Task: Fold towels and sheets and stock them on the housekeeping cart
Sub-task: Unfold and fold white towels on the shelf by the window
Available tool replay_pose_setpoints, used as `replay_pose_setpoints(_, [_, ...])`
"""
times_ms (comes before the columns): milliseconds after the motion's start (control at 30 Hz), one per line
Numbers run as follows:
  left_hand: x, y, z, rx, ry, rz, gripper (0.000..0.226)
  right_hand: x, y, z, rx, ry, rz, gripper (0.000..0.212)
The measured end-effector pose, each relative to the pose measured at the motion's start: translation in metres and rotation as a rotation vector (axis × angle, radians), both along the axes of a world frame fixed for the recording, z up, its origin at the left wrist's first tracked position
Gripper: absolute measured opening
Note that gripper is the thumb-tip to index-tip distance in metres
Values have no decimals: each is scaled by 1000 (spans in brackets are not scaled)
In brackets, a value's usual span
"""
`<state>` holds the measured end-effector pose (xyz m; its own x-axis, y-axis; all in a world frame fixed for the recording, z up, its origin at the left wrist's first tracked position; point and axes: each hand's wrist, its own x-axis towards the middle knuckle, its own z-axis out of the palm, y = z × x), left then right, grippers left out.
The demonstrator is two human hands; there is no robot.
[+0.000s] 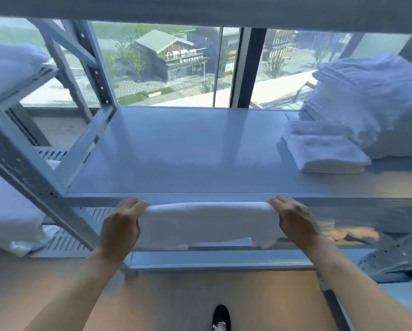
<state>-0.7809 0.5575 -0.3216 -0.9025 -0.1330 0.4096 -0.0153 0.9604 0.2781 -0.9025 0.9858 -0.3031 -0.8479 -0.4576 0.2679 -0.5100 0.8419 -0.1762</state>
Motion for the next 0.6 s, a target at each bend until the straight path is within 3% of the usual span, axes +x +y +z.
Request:
replay_pose_setpoints(167, [-77,8,0,-66,18,2,57,-67,16,-11,-32,0,-34,38])
replay_pose_setpoints(433, [-160,-9,2,-66,16,122,20,-169,12,-20,62,-72,-58,26])
replay_pose_setpoints(600, [-212,-25,6,-70,6,122,24,-223,-11,-12,55,-39,-115,20])
